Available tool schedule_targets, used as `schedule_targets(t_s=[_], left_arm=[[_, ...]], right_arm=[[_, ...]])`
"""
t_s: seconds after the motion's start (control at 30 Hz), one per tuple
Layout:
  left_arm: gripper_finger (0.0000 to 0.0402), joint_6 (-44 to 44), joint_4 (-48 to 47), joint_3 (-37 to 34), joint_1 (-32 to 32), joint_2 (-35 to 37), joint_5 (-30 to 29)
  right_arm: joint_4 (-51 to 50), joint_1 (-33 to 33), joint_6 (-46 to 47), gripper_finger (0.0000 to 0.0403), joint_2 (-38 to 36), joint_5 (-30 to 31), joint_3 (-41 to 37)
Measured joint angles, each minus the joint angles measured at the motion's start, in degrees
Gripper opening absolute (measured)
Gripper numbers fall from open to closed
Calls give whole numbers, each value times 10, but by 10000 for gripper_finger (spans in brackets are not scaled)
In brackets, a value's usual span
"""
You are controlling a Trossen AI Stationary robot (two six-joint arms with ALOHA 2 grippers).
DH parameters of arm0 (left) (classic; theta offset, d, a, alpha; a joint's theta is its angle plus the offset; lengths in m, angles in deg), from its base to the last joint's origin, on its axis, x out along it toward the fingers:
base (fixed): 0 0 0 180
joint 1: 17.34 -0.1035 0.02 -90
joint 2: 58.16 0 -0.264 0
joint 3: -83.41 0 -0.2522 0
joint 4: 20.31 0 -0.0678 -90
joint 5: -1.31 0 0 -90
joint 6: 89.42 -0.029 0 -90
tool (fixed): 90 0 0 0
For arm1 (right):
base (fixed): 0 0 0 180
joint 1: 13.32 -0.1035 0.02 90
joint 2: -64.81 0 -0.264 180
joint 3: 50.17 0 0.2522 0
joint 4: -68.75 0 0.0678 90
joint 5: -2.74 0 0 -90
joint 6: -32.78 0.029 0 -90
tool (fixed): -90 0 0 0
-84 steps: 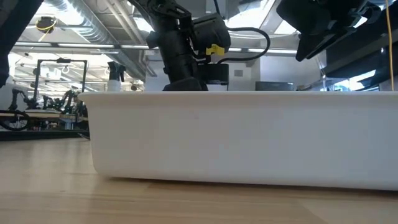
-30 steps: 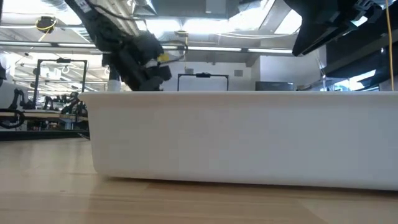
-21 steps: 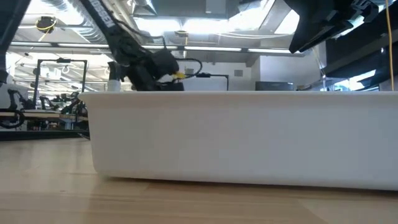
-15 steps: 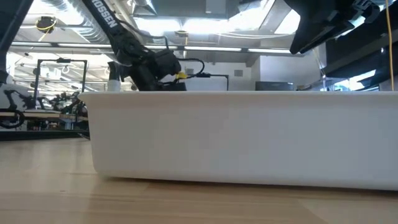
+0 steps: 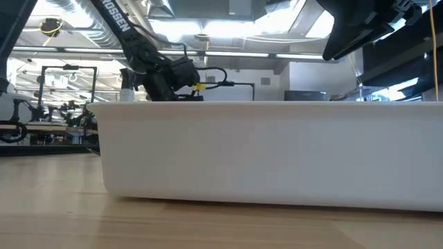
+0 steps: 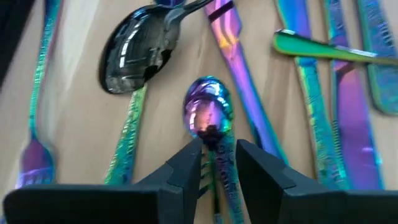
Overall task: Sort silverware
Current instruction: Put the purple spoon into the white silverware tray
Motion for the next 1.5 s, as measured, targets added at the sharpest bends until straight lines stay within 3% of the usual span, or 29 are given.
schedule_targets(t_s=[0.73,1.03,1.5], left_arm=[[85,-10,1,1,-15,-29,-7],[6,-4,3,1,-14,-30,-14],[0,25,-7,-3,13,21,-27]], right_arm=[[4,0,0,92,0,4,0],[4,0,0,92,0,4,0],[4,0,2,92,0,24,0]])
